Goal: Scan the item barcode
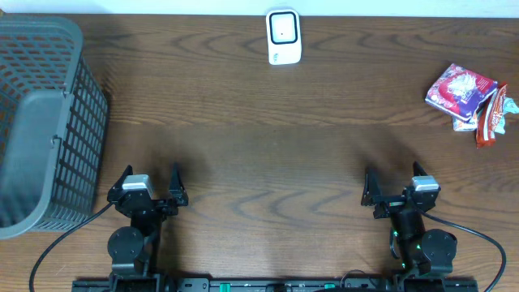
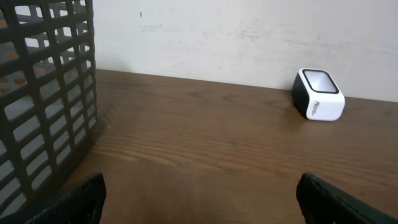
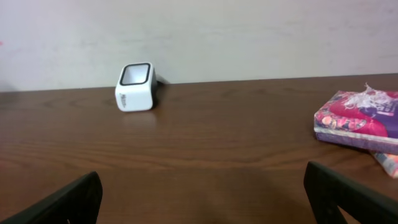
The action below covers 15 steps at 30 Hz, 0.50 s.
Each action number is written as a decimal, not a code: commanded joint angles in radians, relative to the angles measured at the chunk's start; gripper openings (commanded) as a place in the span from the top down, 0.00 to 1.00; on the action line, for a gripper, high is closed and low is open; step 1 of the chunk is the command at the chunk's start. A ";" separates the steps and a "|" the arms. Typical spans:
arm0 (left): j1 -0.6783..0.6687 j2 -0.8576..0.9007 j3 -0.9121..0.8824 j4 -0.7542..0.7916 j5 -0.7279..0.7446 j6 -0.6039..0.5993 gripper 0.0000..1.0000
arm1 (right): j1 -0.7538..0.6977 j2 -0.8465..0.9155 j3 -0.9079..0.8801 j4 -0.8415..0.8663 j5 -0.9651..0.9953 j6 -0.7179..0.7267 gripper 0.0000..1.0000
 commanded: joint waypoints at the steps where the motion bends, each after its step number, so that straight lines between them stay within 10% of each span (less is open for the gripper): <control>1: 0.004 -0.006 -0.010 -0.047 -0.013 0.018 0.02 | -0.012 -0.006 -0.002 -0.007 0.022 -0.051 0.01; 15: 0.004 -0.006 -0.010 -0.047 -0.013 0.018 0.02 | -0.012 -0.006 -0.002 -0.007 0.019 -0.093 0.01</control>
